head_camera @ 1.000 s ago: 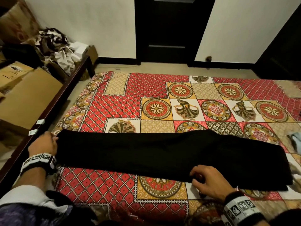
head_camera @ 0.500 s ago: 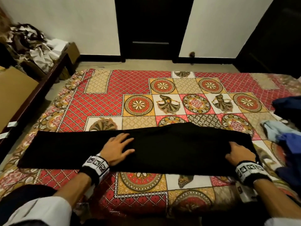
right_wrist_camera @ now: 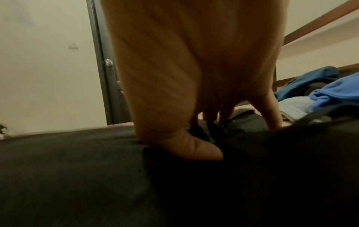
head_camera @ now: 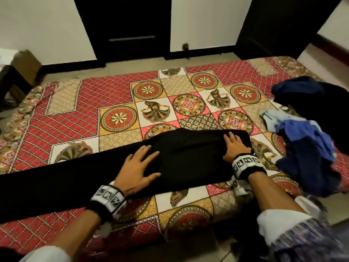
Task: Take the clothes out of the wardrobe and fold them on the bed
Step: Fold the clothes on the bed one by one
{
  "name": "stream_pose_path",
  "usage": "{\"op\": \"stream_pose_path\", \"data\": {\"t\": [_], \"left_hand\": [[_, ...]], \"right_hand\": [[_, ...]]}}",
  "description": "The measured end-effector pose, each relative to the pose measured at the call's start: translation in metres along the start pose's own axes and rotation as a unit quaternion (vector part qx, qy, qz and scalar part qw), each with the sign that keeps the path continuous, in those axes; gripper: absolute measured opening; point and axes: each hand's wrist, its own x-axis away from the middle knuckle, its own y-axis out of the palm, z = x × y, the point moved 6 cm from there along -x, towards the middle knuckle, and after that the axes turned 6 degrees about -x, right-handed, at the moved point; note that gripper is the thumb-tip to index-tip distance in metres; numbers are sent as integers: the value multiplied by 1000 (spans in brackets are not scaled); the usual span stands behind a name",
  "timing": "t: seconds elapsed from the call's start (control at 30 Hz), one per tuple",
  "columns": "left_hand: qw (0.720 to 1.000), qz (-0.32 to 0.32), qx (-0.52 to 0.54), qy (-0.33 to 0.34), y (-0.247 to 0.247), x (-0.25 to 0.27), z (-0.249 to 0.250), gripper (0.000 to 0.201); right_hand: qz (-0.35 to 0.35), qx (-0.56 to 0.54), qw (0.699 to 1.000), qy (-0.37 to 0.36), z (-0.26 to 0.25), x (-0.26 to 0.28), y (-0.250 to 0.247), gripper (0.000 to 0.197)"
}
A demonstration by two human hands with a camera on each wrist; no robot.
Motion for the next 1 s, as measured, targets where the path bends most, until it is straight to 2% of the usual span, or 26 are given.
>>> {"op": "stream_pose_path", "data": {"t": [0.07, 0.17, 0.27, 0.37, 0.4, 0.47, 0.53, 0.6, 0.63, 0.7, 0.77, 0.87, 0.93, 1.0], "left_hand": [[998, -68, 12, -15, 14, -30, 37, 86], [983, -175, -13, -61, 36, -55, 51, 99], [975, -206, -31, -77, 40, -57, 45, 106], [985, -161, -49, -31, 39, -42, 51, 100], [989, -140, -52, -10, 40, -33, 54, 95], [991, -117, -62, 12, 48, -12, 57, 87], [994, -97, -39, -3, 51, 5, 52, 88], [997, -58, 36, -46, 38, 11, 37, 84], [994, -30, 75, -78, 29, 15, 24, 80], [981, 19, 115, -155, 12, 33, -20, 72], [966, 28, 107, -235, 7, 65, -84, 69], [927, 2, 62, -369, -1, 132, -184, 72], [875, -6, 48, -482, -15, 177, -240, 74], [822, -16, 51, -567, -30, 211, -278, 75]], "right_hand": [[-21, -16, 999, 25, 9, -3, 7, 107], [-24, -39, 999, 24, 12, -5, 8, 110], [-12, -54, 998, 16, 10, 1, 1, 107], [81, -88, 993, 15, 4, 16, -21, 103], [92, -96, 991, 19, 3, 21, -24, 101], [26, -72, 996, 46, 2, 29, -13, 95], [-47, -29, 994, 96, 8, 35, 5, 91], [-53, -36, 990, 125, 2, 44, 3, 93], [-29, -47, 992, 112, -7, 50, -2, 93], [55, -61, 996, 33, -38, 65, -17, 87], [120, -112, 983, -84, -75, 86, -22, 75], [67, -158, 964, -204, -123, 117, 3, 62], [37, -133, 948, -286, -158, 132, 29, 61], [10, -79, 924, -374, -190, 144, 58, 65]]}}
